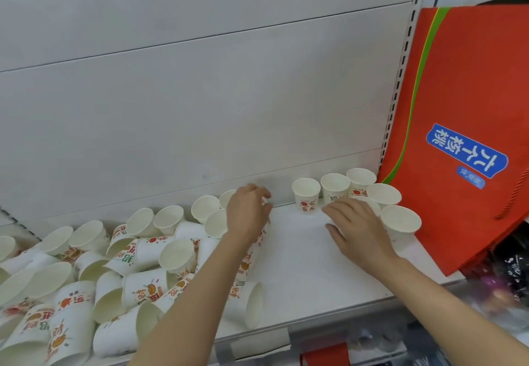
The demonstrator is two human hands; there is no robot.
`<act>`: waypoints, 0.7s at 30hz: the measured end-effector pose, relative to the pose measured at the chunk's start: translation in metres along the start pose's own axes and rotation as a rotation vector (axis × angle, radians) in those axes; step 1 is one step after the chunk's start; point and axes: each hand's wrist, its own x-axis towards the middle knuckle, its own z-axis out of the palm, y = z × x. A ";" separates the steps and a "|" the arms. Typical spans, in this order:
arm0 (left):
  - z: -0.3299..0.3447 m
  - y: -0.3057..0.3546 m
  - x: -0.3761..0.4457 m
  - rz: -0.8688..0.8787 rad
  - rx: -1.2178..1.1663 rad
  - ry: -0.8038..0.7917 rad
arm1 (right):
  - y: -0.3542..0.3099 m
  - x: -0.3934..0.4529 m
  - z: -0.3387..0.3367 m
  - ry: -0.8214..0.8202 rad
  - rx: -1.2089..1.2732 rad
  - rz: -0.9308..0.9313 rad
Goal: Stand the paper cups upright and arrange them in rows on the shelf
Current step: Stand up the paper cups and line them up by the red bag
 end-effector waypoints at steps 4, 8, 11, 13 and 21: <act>-0.010 -0.010 -0.039 -0.045 0.331 -0.061 | -0.034 0.021 0.035 -0.042 0.128 -0.052; 0.004 -0.001 -0.053 -0.054 0.473 -0.174 | -0.045 0.041 0.062 -0.194 0.141 -0.101; 0.007 0.002 -0.052 -0.062 0.483 -0.199 | -0.042 0.062 0.069 -0.326 0.092 -0.150; 0.004 0.000 -0.053 -0.095 0.405 -0.144 | -0.042 0.076 0.072 -0.391 0.077 -0.177; -0.037 -0.021 -0.064 -0.210 -0.034 0.025 | -0.046 0.101 0.092 -0.544 -0.017 -0.444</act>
